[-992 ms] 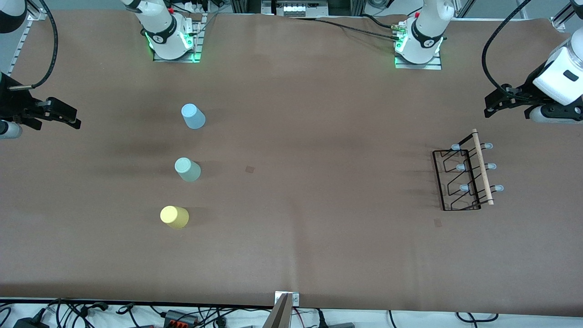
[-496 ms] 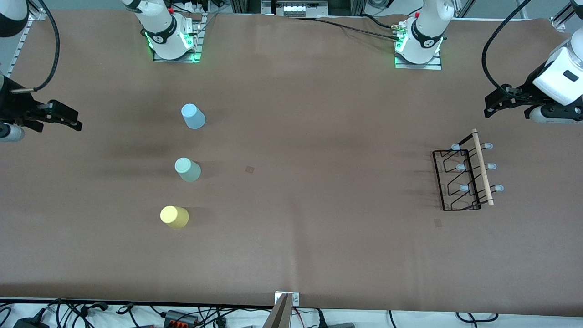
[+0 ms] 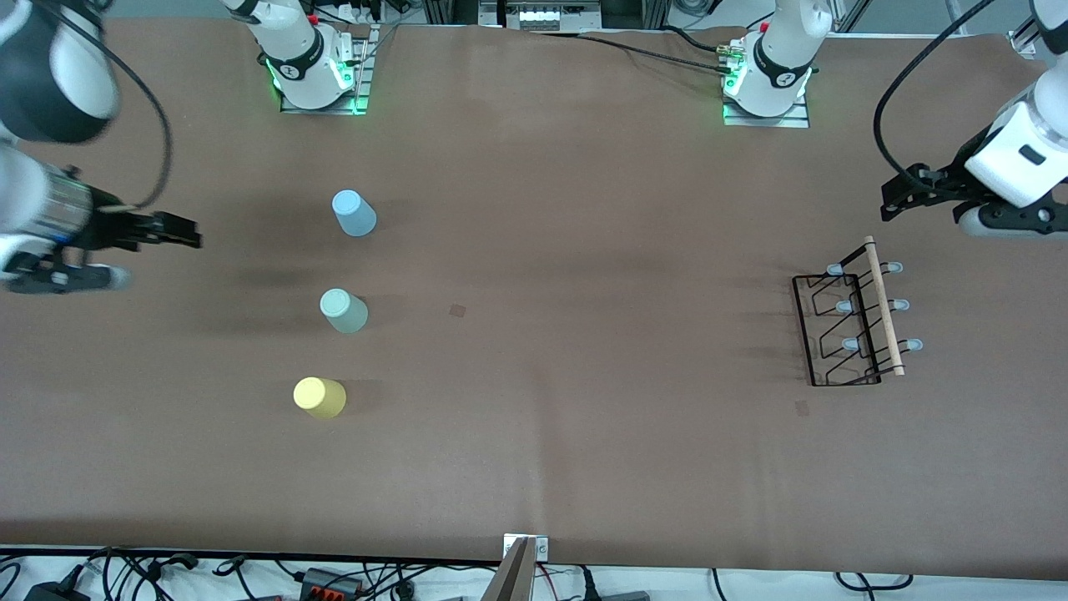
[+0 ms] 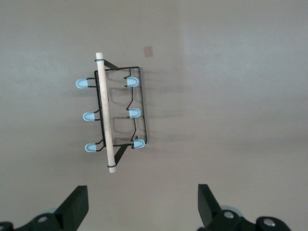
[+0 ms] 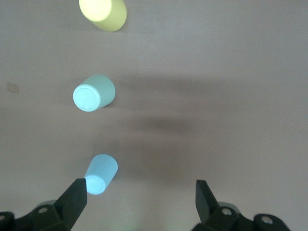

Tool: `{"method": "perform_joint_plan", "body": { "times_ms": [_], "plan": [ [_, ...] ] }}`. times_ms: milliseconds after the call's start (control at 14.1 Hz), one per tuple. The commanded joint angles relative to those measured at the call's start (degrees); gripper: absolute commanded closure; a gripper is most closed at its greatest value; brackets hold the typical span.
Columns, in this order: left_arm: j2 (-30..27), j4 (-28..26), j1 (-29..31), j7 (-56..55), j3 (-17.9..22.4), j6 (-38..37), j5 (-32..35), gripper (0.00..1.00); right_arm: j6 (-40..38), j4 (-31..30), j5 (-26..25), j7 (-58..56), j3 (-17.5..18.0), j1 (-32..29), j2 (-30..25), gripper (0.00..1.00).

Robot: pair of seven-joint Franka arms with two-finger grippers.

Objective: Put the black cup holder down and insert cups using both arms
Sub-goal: 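Grasp the teal cup with the right gripper while the left gripper grasps the rack handle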

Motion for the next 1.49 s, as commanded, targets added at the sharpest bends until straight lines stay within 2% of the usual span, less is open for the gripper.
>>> {"method": "perform_joint_plan", "body": {
  "times_ms": [0, 142, 213, 354, 425, 567, 709, 850, 1063, 1276, 1417],
  "plan": [
    [2.05, 2.05, 0.25, 0.03, 0.16, -1.59, -0.1, 0.0, 12.51, -8.85, 0.28, 1.46, 0.05, 2.72, -1.04, 0.0],
    [3.19, 2.23, 0.52, 0.12, 0.69, -1.33, -0.28, 0.0, 23.85, -15.43, 0.28, 1.91, 0.05, 3.51, -0.43, 0.0],
    [5.72, 3.1, 1.13, 0.29, 0.77, -1.07, -0.11, 0.0, 29.82, -19.47, 0.28, 2.34, 0.05, 4.04, -0.43, 0.0],
    [12.75, 10.09, 3.93, 1.08, 0.77, -1.24, -0.02, 0.0, 44.39, -28.25, 0.28, 5.67, 0.23, 6.14, 0.18, 0.0],
    [14.69, 12.31, 4.73, 1.08, 0.77, -1.07, -0.02, 0.0, 48.99, -29.78, 0.28, 8.3, 0.23, 7.98, 1.75, 0.0],
    [16.63, 12.69, 5.44, 1.17, 0.77, 0.85, -0.02, 0.0, 50.87, -29.36, -0.06, 13.75, 0.23, 10.18, 3.52, 0.0],
    [17.17, 12.16, 6.49, 5.53, 0.77, 8.74, 0.07, 0.0, 53.86, -29.27, -0.15, 14.21, 0.23, 11.34, 5.19, 0.0],
    [18.75, 11.46, 7.37, 9.25, 0.86, 13.59, 0.07, 0.0, 54.92, -29.35, -0.86, 13.43, 0.23, 11.34, 6.77, 0.0],
    [17.79, 6.29, 8.86, 9.78, 0.69, 14.58, 0.07, 0.0, 55.28, -29.27, -0.95, 13.68, 0.23, 11.69, 8.18, 0.0],
    [17.26, 3.9, 8.87, 8.91, 0.6, 15.02, 0.07, 0.0, 56.95, -29.18, -0.95, 13.6, 0.23, 12.39, 10.29, 0.0],
    [17.26, 0.84, 8.87, 8.91, 0.42, 18.86, 0.16, 0.0, 56.95, -29.27, -0.95, 13.51, 0.23, 12.48, 10.82, 0.0]
  ]
}}
